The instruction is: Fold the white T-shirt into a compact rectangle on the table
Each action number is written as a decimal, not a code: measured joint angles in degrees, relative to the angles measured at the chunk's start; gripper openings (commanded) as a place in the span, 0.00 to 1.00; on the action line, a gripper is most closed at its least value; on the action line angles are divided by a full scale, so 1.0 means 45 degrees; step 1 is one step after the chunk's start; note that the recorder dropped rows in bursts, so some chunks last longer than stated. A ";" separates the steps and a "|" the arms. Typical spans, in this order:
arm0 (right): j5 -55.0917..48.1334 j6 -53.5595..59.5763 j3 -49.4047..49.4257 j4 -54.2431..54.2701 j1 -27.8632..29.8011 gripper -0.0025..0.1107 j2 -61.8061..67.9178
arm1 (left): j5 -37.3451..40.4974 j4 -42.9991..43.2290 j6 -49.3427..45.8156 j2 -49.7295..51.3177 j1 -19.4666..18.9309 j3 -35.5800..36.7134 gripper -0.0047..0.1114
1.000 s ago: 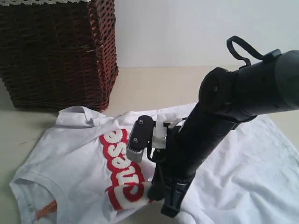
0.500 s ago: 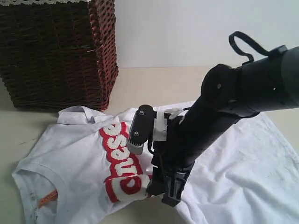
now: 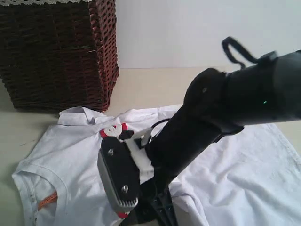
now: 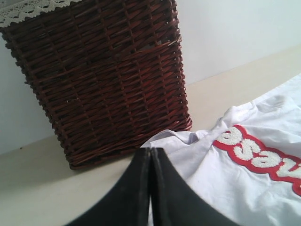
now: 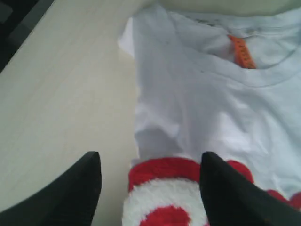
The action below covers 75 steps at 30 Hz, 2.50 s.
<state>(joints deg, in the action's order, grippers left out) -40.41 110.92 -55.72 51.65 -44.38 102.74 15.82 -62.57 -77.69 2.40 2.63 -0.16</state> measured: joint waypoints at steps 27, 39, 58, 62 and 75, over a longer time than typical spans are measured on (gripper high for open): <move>-0.2748 -0.3316 -0.3227 0.0846 -0.1275 0.44 0.2097 | 0.0000 0.0000 0.0000 0.0000 0.0000 0.0000 0.04; -0.0507 -0.5151 -0.3287 -0.0531 -0.2203 0.60 0.3332 | 0.0000 0.0000 0.0000 0.0000 0.0000 0.0000 0.04; 0.2115 -0.8227 -0.3307 -0.0806 -0.2261 0.02 0.3996 | 0.0000 0.0000 0.0000 0.0000 0.0000 0.0000 0.04; 0.1560 -0.8289 -0.3574 -0.0860 -0.2261 0.02 0.3996 | 0.0000 0.0000 0.0000 0.0000 0.0000 0.0000 0.04; -0.5819 -0.7442 -0.7196 -0.2157 -0.1906 0.02 0.3663 | 0.0000 0.0000 0.0000 0.0000 0.0000 0.0000 0.04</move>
<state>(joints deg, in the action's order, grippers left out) -66.59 77.43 -88.10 41.94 -52.95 119.23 15.82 -62.57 -77.69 2.40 2.63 -0.16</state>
